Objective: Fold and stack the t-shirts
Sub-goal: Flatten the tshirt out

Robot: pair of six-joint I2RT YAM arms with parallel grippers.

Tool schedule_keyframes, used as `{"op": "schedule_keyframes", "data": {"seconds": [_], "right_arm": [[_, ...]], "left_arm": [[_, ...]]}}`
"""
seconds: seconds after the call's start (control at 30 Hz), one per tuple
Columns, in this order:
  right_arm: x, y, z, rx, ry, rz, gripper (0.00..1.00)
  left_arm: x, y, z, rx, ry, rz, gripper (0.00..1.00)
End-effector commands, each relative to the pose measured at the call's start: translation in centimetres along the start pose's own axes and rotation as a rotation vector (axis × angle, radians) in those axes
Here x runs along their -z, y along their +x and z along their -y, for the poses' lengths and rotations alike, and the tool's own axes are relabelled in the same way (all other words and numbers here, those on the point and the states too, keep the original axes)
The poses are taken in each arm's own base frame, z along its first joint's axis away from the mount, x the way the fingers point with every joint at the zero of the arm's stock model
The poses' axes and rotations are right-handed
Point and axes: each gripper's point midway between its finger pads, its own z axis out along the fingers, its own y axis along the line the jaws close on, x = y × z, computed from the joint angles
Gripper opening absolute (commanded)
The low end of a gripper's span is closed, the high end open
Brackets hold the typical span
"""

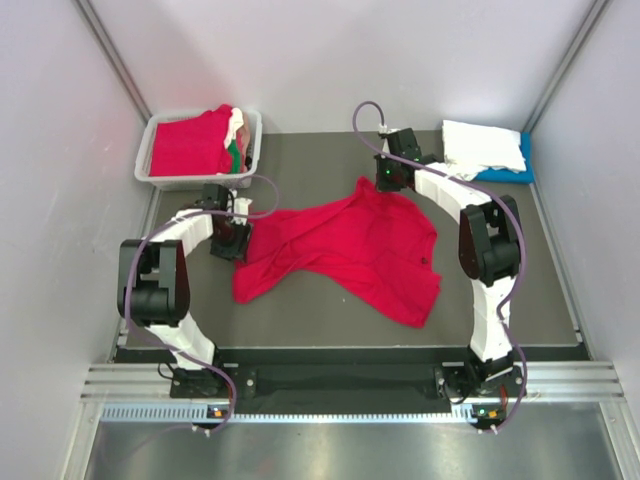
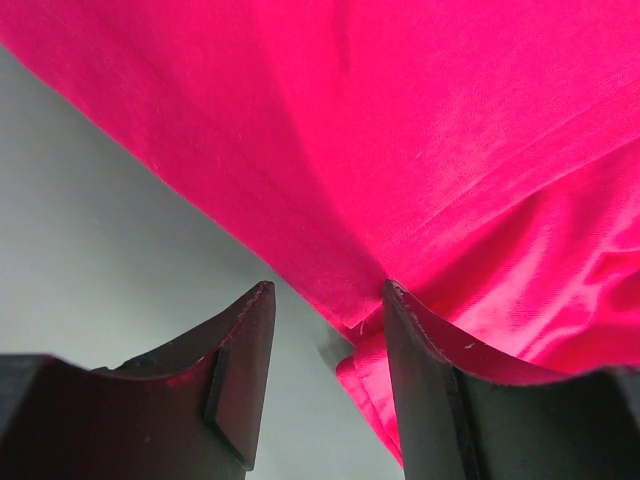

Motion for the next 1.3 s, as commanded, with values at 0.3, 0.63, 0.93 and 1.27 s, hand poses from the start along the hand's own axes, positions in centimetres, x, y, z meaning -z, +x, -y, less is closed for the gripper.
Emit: {"op": "schedule_keyframes", "data": {"seconds": [0.3, 0.63, 0.93, 1.27], "right_arm": [[2.4, -3.6, -1.1, -0.005, -0.039, 0.104, 0.0], [2.3, -3.4, -1.2, -0.008, -0.048, 0.102, 0.0], [2.1, -2.9, -1.1, -0.006, -0.048, 0.093, 0.0], [2.0, -3.0, -1.1, -0.005, -0.049, 0.097, 0.0]], "left_arm": [[-0.3, 0.6, -0.6, 0.004, -0.031, -0.003, 0.46], [0.8, -0.3, -0.4, 0.003, -0.03, 0.018, 0.45], [1.7, -1.2, -0.4, -0.001, -0.047, 0.071, 0.44], [1.4, -0.9, -0.2, -0.002, -0.042, 0.061, 0.44]]}}
